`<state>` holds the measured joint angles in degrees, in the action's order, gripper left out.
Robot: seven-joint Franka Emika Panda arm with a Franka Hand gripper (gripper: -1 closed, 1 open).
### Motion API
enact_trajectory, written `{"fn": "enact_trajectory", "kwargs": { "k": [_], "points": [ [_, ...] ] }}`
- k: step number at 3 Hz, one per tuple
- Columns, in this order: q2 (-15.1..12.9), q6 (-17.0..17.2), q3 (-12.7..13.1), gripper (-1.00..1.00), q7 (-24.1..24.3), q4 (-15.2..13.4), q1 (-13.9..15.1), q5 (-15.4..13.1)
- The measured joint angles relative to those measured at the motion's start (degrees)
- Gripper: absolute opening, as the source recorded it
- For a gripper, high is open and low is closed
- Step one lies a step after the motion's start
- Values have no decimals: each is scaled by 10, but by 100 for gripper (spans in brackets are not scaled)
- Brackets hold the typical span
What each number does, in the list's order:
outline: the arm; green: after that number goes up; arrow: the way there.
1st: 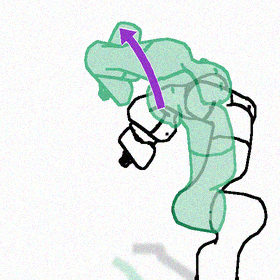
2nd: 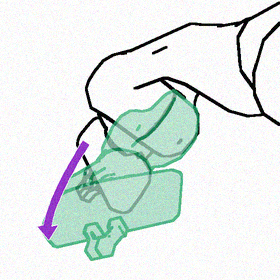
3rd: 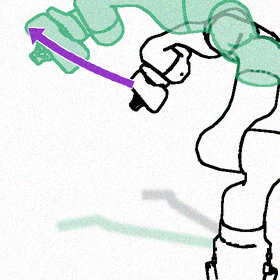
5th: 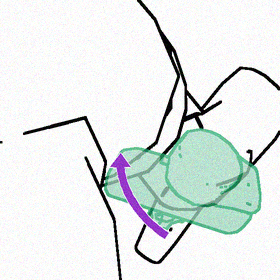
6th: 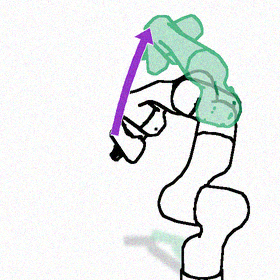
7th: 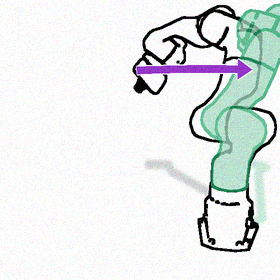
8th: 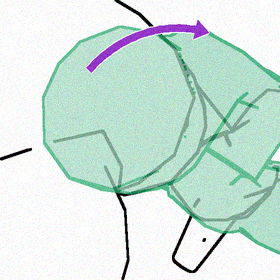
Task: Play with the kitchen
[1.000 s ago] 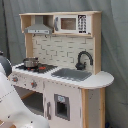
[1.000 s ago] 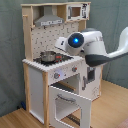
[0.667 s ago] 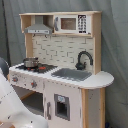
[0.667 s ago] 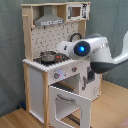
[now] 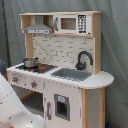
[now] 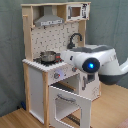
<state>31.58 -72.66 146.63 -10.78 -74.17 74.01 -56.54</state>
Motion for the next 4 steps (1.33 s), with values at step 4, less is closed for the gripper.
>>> {"fn": "enact_trajectory", "kwargs": {
  "k": [4],
  "points": [
    [-95, 5, 0, 100, 58, -204, -75, -97]
  ]
}}
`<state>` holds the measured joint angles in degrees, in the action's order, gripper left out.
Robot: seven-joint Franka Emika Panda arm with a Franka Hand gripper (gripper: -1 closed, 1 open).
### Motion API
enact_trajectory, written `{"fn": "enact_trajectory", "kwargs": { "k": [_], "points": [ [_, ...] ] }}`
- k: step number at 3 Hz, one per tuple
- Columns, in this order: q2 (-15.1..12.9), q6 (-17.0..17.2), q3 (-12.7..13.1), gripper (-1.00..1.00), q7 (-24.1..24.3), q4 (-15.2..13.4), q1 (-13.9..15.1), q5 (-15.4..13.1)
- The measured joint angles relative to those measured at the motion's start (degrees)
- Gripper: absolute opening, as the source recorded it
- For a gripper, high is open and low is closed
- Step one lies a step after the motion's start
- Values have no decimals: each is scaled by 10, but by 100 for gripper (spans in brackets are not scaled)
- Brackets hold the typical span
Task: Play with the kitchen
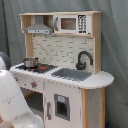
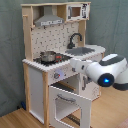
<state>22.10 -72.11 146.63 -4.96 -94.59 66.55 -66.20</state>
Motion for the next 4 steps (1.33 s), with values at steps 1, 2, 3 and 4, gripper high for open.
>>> {"fn": "enact_trajectory", "kwargs": {
  "k": [1, 2, 3, 4],
  "points": [
    [-29, 11, 0, 100, 12, -41, -15, -26],
    [-62, 26, 0, 100, 22, -84, -30, -50],
    [-97, 42, 0, 100, 33, -127, -44, -70],
    [-133, 54, 1, 100, 47, -172, -56, -88]
  ]
}}
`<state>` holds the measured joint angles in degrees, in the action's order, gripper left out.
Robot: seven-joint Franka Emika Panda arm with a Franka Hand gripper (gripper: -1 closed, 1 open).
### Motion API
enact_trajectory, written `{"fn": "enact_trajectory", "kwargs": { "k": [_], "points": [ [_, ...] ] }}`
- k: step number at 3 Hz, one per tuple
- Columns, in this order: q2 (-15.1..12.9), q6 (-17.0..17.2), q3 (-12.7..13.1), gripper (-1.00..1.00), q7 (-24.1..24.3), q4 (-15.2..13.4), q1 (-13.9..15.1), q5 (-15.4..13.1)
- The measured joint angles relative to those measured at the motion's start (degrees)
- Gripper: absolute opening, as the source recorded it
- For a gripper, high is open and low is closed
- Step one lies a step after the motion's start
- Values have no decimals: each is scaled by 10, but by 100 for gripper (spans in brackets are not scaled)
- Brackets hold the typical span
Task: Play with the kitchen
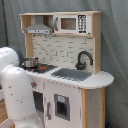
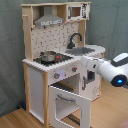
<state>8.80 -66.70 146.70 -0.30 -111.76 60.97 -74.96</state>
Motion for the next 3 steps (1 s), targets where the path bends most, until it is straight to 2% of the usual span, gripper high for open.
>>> {"fn": "enact_trajectory", "kwargs": {
  "k": [3],
  "points": [
    [-103, 12, 3, 100, 62, -134, -16, -40]
  ]
}}
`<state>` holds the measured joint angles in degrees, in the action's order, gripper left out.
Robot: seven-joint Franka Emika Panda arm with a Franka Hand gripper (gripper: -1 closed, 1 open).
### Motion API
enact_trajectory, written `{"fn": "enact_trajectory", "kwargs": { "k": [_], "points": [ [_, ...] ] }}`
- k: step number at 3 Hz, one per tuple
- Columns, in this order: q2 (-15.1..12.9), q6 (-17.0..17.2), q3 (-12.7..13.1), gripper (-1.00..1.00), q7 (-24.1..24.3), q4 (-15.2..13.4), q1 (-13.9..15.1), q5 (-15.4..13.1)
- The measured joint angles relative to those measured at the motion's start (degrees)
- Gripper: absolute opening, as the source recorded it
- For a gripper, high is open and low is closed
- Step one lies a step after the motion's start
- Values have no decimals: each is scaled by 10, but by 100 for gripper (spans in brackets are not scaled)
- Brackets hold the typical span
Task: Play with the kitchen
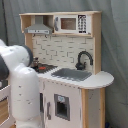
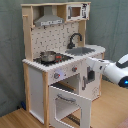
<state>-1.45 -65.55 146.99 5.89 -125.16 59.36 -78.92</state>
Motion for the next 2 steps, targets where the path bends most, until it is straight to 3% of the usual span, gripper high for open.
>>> {"fn": "enact_trajectory", "kwargs": {
  "k": [2],
  "points": [
    [-78, -2, -3, 100, 64, -111, 3, -29]
  ]
}}
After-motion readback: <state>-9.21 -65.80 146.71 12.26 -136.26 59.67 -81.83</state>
